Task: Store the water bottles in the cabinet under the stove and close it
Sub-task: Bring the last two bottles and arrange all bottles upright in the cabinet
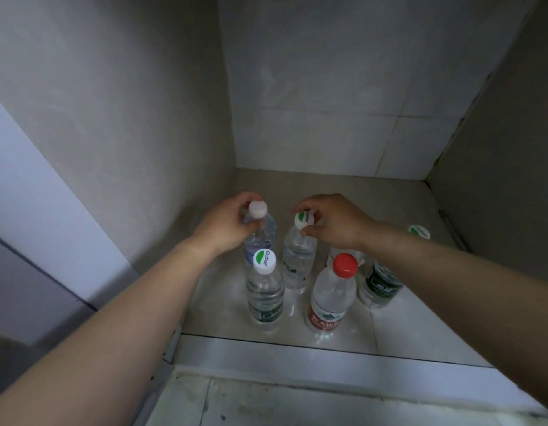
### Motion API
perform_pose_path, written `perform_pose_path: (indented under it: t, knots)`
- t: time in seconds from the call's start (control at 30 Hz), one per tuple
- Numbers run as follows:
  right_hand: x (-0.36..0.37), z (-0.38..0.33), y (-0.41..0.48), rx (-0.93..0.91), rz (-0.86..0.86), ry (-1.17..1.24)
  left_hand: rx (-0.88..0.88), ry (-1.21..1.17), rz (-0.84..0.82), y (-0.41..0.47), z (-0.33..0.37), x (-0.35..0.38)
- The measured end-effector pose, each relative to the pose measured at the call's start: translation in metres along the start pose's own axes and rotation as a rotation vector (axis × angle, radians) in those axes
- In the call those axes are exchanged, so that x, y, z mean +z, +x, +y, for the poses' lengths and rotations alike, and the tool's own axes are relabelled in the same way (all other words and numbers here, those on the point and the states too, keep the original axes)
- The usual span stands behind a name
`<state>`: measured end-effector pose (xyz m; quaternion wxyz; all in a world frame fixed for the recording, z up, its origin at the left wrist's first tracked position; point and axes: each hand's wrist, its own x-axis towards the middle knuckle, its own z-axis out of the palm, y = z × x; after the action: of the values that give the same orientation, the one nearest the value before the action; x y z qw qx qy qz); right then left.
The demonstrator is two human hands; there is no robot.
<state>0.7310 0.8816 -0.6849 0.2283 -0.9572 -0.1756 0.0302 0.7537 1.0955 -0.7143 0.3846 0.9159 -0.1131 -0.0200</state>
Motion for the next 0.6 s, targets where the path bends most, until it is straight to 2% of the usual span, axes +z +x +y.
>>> perform_pose_path:
  t: [0.23, 0.37, 0.6]
  knots:
    - [-0.001, 0.001, 0.019, -0.025, -0.038, -0.006, 0.015, 0.090, 0.094, -0.003, 0.003, 0.001]
    - [-0.006, 0.002, 0.036, -0.068, 0.055, 0.054, 0.002, 0.131, 0.133, -0.008, -0.002, -0.008]
    - [0.012, 0.011, 0.055, -0.064, 0.078, 0.061, -0.060, 0.172, 0.207, -0.014, -0.002, -0.011]
